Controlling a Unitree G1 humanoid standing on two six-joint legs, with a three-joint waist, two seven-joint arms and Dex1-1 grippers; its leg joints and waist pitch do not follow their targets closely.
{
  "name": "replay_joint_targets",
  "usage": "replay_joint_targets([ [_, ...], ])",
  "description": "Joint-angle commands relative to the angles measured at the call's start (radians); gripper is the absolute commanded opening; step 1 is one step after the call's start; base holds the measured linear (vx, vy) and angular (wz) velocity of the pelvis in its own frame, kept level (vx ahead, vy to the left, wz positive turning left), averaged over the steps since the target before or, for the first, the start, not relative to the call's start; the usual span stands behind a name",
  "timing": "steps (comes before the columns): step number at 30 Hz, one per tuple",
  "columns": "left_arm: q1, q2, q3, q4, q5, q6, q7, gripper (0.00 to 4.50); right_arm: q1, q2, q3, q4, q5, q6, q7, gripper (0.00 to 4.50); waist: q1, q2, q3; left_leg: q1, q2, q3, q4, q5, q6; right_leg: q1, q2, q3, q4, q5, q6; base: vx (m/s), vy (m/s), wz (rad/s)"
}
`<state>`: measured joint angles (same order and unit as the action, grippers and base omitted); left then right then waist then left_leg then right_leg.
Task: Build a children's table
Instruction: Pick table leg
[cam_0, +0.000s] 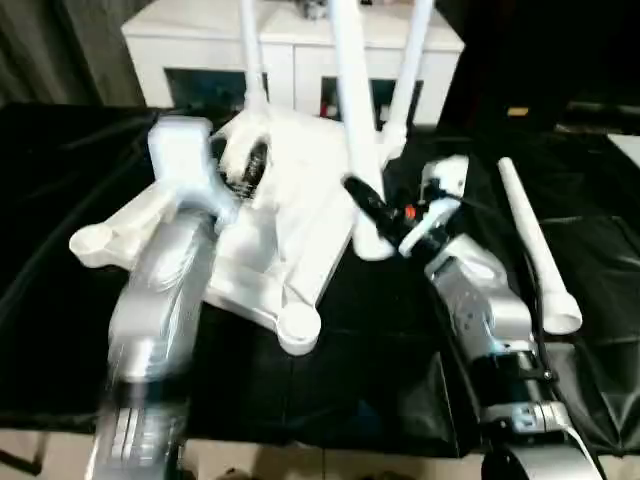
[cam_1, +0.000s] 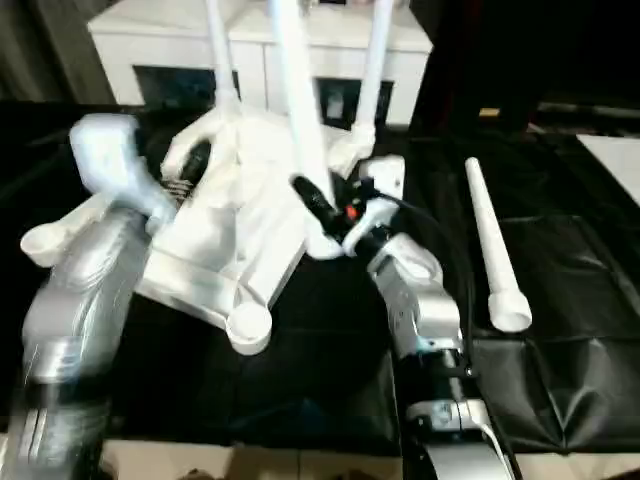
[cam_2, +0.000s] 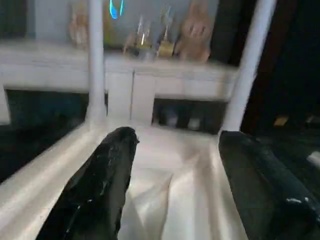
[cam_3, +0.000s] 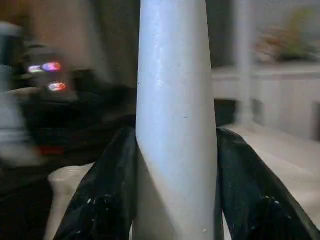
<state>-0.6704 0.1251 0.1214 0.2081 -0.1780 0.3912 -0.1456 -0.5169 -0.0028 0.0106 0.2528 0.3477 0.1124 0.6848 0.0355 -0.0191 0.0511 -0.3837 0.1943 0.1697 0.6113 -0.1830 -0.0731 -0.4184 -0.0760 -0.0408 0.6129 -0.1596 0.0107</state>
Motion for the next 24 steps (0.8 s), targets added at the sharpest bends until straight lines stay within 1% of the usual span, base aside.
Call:
replay_joint_targets([
  [1,-0.06,-0.007,-0.002,0.07,0.003,0.007,0.004,3.07,0.009,0.009,0.037,-0.029,-0.006,-0.013,0.016,1.85,0.012,-0.003,-0.075,0.011,0.016,-0.004,-0.074,-0.165,0.025,0.053,-0.046,0.027,-0.065,-0.187,-0.164,0.0,0.0,0.0],
  [2,-0.098,-0.018,-0.005,0.08,-0.021,0.015,-0.023,3.07,0.015,0.015,0.047,-0.027,-0.02,-0.022,0.015,1.85,0.011,-0.001,-0.076,0.014,0.021,-0.005,-0.074,-0.146,0.029,0.051,-0.047,0.028,-0.059,-0.132,-0.197,0.0,0.0,0.0],
  [3,-0.111,-0.023,-0.009,0.078,-0.033,0.026,-0.039,3.07,0.017,0.015,0.05,-0.023,-0.027,-0.027,0.015,1.85,0.012,-0.004,-0.076,0.012,0.022,-0.005,-0.075,-0.139,0.029,0.054,-0.048,0.026,-0.057,-0.114,-0.21,0.0,0.0,0.0],
  [4,-0.12,-0.027,-0.013,0.076,-0.043,0.035,-0.051,3.07,0.018,0.015,0.051,-0.019,-0.032,-0.031,0.015,1.85,0.017,-0.004,-0.077,0.016,0.023,-0.003,-0.073,-0.128,0.032,0.052,-0.047,0.026,-0.052,-0.079,-0.232,0.0,0.0,0.0],
  [5,-0.144,-0.047,-0.04,0.037,-0.083,0.071,-0.113,3.07,0.018,0.016,0.057,-0.003,-0.044,-0.036,0.014,1.85,0.022,-0.002,-0.076,0.016,0.022,-0.001,-0.073,-0.126,0.038,0.053,-0.048,0.027,-0.051,-0.064,-0.243,0.0,0.0,0.0],
  [6,-0.151,-0.054,-0.047,0.021,-0.101,0.081,-0.135,3.07,0.018,0.016,0.06,0.004,-0.049,-0.04,0.013,1.85,0.024,-0.004,-0.076,0.017,0.023,0.001,-0.072,-0.13,0.04,0.053,-0.049,0.027,-0.051,-0.06,-0.248,0.0,0.0,0.0],
  [7,-0.154,-0.057,-0.049,0.014,-0.107,0.083,-0.142,3.07,0.018,0.014,0.061,0.007,-0.053,-0.043,0.012,1.85,0.027,-0.003,-0.075,0.017,0.023,0.0,-0.072,-0.13,0.042,0.054,-0.05,0.027,-0.051,-0.062,-0.25,0.0,0.0,0.0],
  [8,-0.168,-0.068,-0.058,-0.018,-0.134,0.083,-0.171,3.07,0.018,0.005,0.072,0.026,-0.073,-0.059,0.01,1.85,0.032,-0.004,-0.075,0.019,0.023,0.003,-0.071,-0.138,0.045,0.052,-0.049,0.028,-0.053,-0.063,-0.256,0.0,0.0,0.0],
  [9,-0.169,-0.075,-0.058,-0.049,-0.158,0.095,-0.181,3.07,0.012,0.002,0.069,0.049,-0.082,-0.068,0.002,1.85,0.033,-0.005,-0.074,0.018,0.023,0.004,-0.073,-0.144,0.045,0.054,-0.049,0.028,-0.054,-0.069,-0.256,0.0,0.0,0.0],
  [10,-0.171,-0.082,-0.057,-0.078,-0.182,0.107,-0.19,3.07,0.007,0.0,0.065,0.071,-0.09,-0.075,-0.006,1.85,0.035,-0.005,-0.074,0.018,0.025,0.003,-0.073,-0.158,0.036,0.056,-0.051,0.028,-0.051,-0.084,-0.257,0.0,0.0,0.0],
  [12,-0.167,-0.093,-0.071,-0.133,-0.217,0.134,-0.209,3.07,-0.007,-0.01,0.069,0.127,-0.115,-0.101,-0.02,1.85,0.035,-0.009,-0.07,0.018,0.025,0.004,-0.076,-0.185,0.026,0.054,-0.052,0.028,-0.059,-0.133,-0.252,0.0,0.0,0.0],
  [13,-0.167,-0.093,-0.073,-0.135,-0.218,0.136,-0.21,3.07,-0.008,-0.01,0.069,0.131,-0.115,-0.102,-0.021,1.85,0.035,-0.009,-0.07,0.019,0.026,0.003,-0.076,-0.196,0.02,0.054,-0.052,0.028,-0.06,-0.149,-0.251,0.0,0.0,0.0],
  [14,-0.162,-0.098,-0.091,-0.163,-0.222,0.148,-0.219,3.07,-0.02,-0.016,0.078,0.182,-0.136,-0.13,-0.032,1.85,0.034,-0.013,-0.068,0.018,0.026,0.002,-0.078,-0.224,0.01,0.053,-0.053,0.028,-0.064,-0.193,-0.243,0.0,0.0,0.0],
  [15,-0.162,-0.098,-0.093,-0.165,-0.222,0.149,-0.219,3.07,-0.021,-0.016,0.079,0.187,-0.139,-0.133,-0.033,1.85,0.033,-0.013,-0.067,0.018,0.026,0.002,-0.079,-0.229,0.006,0.052,-0.052,0.027,-0.066,-0.204,-0.236,0.0,0.0,0.0],
  [17,-0.158,-0.105,-0.1,-0.182,-0.221,0.159,-0.215,3.07,-0.033,-0.018,0.085,0.229,-0.156,-0.149,-0.041,1.85,0.028,-0.019,-0.066,0.015,0.023,0.002,-0.079,-0.242,0.006,0.054,-0.051,0.028,-0.07,-0.234,-0.214,0.0,0.0,0.0],
  [18,-0.157,-0.108,-0.103,-0.188,-0.219,0.162,-0.214,3.07,-0.041,-0.017,0.084,0.255,-0.164,-0.161,-0.052,1.85,0.027,-0.019,-0.066,0.014,0.023,0.001,-0.079,-0.241,0.007,0.054,-0.051,0.028,-0.07,-0.237,-0.211,0.0,0.0,0.0],
  [19,-0.155,-0.108,-0.11,-0.195,-0.209,0.165,-0.215,3.07,-0.055,-0.014,0.081,0.292,-0.17,-0.176,-0.057,1.85,0.024,-0.025,-0.066,0.012,0.023,0.001,-0.079,-0.235,0.009,0.054,-0.051,0.027,-0.071,-0.241,-0.204,0.0,0.0,0.0],
  [20,-0.152,-0.106,-0.119,-0.198,-0.196,0.16,-0.215,3.07,-0.069,-0.012,0.081,0.33,-0.179,-0.193,-0.061,1.85,0.022,-0.022,-0.067,0.011,0.023,-0.001,-0.079,-0.232,0.009,0.055,-0.051,0.026,-0.07,-0.251,-0.2,0.0,0.0,0.0],
  [21,-0.152,-0.106,-0.119,-0.198,-0.196,0.16,-0.215,3.07,-0.069,-0.012,0.081,0.33,-0.179,-0.193,-0.061,1.85,0.021,-0.021,-0.067,0.011,0.023,0.0,-0.078,-0.23,0.01,0.054,-0.051,0.026,-0.071,-0.252,-0.199,0.0,0.0,0.0],
  [22,-0.15,-0.103,-0.118,-0.201,-0.191,0.158,-0.21,3.07,-0.083,-0.008,0.08,0.365,-0.186,-0.209,-0.07,1.85,0.022,-0.008,-0.065,0.015,0.024,-0.001,-0.078,-0.236,0.009,0.05,-0.05,0.027,-0.071,-0.244,-0.2,0.0,0.0,0.0],
  [23,-0.147,-0.096,-0.114,-0.203,-0.182,0.153,-0.199,3.07,-0.105,-0.005,0.078,0.416,-0.198,-0.23,-0.082,1.85,0.018,-0.012,-0.066,0.014,0.024,-0.001,-0.079,-0.239,0.008,0.05,-0.048,0.027,-0.072,-0.237,-0.202,0.0,0.0,0.0],
  [24,-0.148,-0.083,-0.098,-0.191,-0.161,0.141,-0.165,3.07,-0.142,0.001,0.072,0.501,-0.214,-0.252,-0.113,1.85,0.014,0.0,-0.069,0.015,0.023,-0.002,-0.078,-0.239,0.002,0.051,-0.047,0.026,-0.069,-0.212,-0.212,0.0,0.0,0.0],
])
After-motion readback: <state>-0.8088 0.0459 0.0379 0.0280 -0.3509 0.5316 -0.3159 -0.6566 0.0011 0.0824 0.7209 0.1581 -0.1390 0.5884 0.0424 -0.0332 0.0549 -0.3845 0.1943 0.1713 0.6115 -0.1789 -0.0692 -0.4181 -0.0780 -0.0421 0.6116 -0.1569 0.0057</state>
